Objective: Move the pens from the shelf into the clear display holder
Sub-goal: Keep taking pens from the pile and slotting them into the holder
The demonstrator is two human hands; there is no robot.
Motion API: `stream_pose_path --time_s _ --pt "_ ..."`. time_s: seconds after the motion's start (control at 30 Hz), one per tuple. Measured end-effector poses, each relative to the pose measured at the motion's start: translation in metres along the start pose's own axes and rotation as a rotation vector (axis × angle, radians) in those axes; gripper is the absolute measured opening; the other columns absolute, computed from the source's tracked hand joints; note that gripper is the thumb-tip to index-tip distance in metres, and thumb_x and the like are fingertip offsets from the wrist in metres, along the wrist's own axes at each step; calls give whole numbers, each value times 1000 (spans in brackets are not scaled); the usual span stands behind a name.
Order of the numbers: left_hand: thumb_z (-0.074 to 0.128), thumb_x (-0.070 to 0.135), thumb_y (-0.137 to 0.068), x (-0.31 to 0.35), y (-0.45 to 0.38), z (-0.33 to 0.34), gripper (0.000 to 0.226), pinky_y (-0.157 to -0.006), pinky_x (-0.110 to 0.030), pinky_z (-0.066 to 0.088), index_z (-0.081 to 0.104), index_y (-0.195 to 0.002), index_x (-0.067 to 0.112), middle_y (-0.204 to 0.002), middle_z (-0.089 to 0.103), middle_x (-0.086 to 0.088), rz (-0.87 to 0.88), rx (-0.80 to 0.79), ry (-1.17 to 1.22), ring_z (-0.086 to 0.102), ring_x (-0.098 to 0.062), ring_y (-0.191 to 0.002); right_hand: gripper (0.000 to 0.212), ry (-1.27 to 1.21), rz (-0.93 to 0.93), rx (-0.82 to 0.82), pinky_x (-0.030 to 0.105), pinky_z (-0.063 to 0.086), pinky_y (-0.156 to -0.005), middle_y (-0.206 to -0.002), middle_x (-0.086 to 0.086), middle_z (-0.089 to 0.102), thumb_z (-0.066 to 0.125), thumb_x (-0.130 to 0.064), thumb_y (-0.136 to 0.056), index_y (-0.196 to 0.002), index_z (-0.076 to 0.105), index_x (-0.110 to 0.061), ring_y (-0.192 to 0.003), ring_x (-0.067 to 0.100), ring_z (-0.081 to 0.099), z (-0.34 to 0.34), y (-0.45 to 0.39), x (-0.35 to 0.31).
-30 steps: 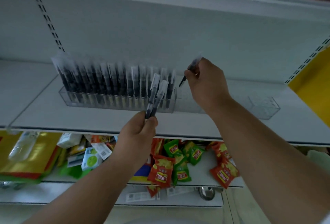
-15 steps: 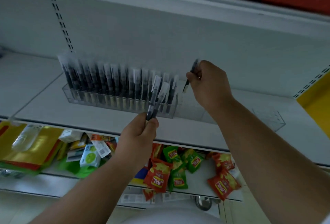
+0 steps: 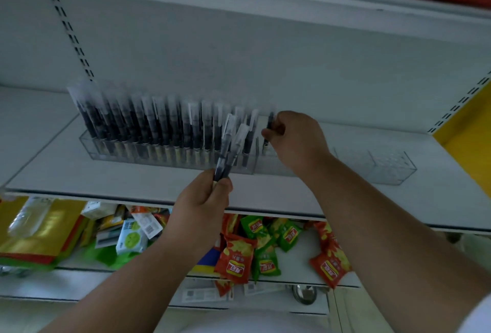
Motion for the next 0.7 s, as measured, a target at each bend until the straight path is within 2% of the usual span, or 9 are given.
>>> stream_pose_path --time_s 0.1,0.2,0.3,0.4,0.5,0.6,0.7 --pt "46 20 -100 -2 0 -1 29 -55 -39 24 51 -72 18 -58 35 2 -6 -9 -8 27 -19 -55 24 49 26 -2 26 36 -65 -79 -2 57 64 -34 -92 -86 61 -12 -80 19 58 0 0 2" --pt "47 21 -101 -3 0 -3 27 -58 -40 26 55 -74 18 -61 37 0 -5 -17 -18 29 -22 -59 31 -3 61 45 24 35 -69 -90 -5 57 66 -43 -89 -102 62 -15 -82 12 54 -6 13 4" --pt "46 20 -101 1 -1 -1 27 -58 -41 26 56 -77 20 -60 37 1 14 -34 -33 29 -21 -57 25 -144 43 139 24 39 -63 -84 -9 60 63 -44 -91 -96 62 -20 -75 8 56 -23 39 -7" --pt "48 22 -100 5 -2 9 23 -56 -40 24 56 -78 19 -58 35 1 24 -66 -18 28 -21 -57 23 -388 18 -45 19 43 -57 -71 -11 61 62 -44 -91 -84 65 -23 -62 0 55 -13 58 -26" --pt "49 29 -97 8 -1 28 22 -53 -37 23 57 -77 25 -57 36 5 37 -151 13 28 -18 -54 20 -596 48 -154 23 42 -52 -55 -5 58 65 -29 -93 -79 64 -15 -49 9 53 -2 67 -29" --pt "45 19 -102 10 0 36 22 -52 -31 28 61 -88 17 -55 40 6 45 -149 -32 33 -14 -52 19 -730 109 -90 23 40 -51 -53 1 59 64 -19 -94 -79 64 -7 -49 13 54 -9 67 -14" --pt "45 23 -102 15 1 28 22 -52 -29 34 64 -91 23 -56 47 7 79 -60 -133 39 -11 -50 19 -796 147 80 18 40 -48 -56 -3 61 63 -17 -95 -81 64 -3 -48 11 54 -30 63 5"
Point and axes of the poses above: each hand's wrist, its own y-axis away from the middle knuckle, its own z-axis out of the palm, x = y × z, the point moved 9 cm from there along -y, towards the middle knuckle
